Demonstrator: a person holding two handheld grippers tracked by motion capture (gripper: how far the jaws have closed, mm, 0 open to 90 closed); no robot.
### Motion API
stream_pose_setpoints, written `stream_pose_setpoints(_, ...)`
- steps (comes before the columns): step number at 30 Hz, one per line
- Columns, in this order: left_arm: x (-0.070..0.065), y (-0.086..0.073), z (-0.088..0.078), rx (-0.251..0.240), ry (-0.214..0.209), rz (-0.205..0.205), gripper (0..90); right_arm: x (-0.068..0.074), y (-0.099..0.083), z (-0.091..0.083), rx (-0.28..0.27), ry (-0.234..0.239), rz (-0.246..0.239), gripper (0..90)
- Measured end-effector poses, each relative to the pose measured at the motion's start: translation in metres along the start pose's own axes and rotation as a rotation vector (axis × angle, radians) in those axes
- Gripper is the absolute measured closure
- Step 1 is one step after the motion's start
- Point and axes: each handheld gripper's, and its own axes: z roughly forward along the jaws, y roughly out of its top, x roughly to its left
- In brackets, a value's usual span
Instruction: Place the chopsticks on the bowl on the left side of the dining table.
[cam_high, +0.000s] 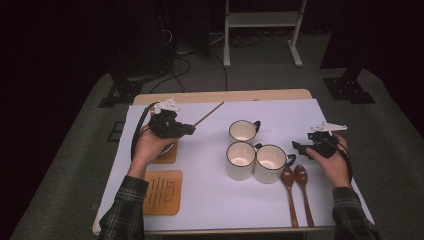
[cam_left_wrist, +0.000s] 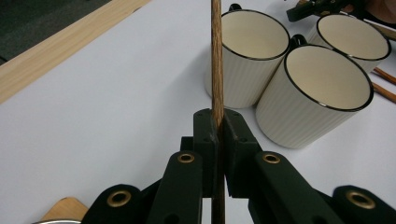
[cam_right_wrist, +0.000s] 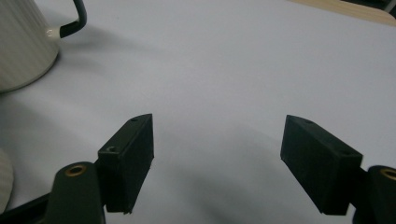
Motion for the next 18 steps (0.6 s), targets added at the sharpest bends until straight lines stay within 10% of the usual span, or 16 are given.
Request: stream_pose_setpoints(18,0.013,-0.009,-0.006,0.010,0.004,-0.022,85.1,0.004,-0.009,0.020,0.069,0.010,-0.012,19.5)
